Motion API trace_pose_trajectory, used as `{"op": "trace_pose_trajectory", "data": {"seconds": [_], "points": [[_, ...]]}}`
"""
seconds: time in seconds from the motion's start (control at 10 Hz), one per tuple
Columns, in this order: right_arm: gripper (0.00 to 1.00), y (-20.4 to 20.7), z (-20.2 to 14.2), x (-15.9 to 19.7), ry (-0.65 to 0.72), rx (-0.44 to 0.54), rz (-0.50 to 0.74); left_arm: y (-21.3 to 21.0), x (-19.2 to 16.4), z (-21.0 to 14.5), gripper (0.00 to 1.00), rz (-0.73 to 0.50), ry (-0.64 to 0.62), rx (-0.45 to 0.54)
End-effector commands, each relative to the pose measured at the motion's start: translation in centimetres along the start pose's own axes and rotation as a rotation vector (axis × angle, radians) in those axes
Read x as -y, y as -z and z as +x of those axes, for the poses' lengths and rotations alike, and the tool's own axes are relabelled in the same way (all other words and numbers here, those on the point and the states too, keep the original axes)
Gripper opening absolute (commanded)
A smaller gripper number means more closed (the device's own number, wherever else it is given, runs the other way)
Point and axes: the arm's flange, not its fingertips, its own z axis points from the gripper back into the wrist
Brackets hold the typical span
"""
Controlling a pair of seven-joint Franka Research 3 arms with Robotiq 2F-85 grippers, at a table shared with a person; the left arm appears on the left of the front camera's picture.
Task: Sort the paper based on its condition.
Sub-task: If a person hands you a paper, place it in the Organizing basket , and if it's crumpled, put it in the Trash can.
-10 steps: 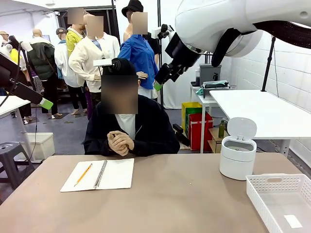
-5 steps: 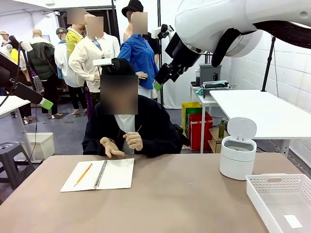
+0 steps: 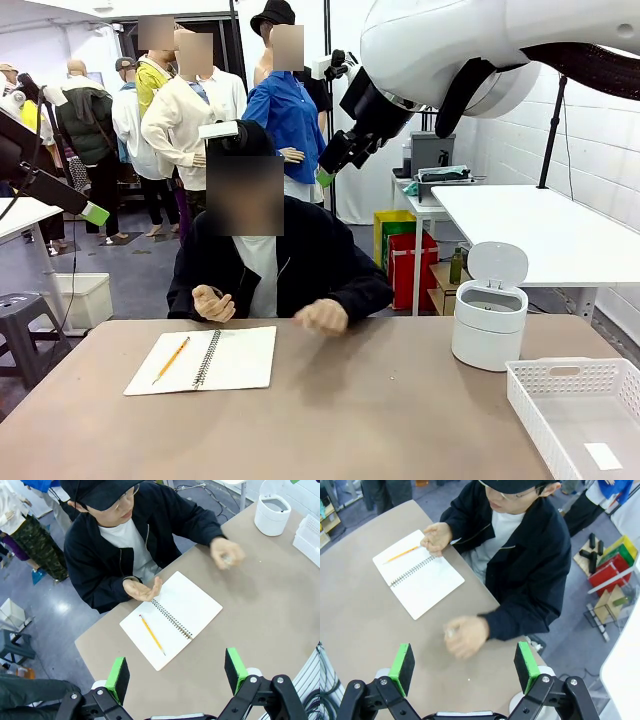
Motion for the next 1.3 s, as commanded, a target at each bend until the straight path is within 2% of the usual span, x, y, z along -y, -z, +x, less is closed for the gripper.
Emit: {"op": "trace_pose_trajectory", "data": {"seconds": [0.0,1.2], "points": [[1.00,-0.06,-0.06,0.18,0.001,0.001,0.000,0.12,-0.03,0.05,1.00,-0.002,-0.004,0.014],[1.00,0.00,0.00,0.00,0.000,0.000,0.000,0.12,-0.03,0.05,1.00,-0.002,-0.004,0.014]]}}
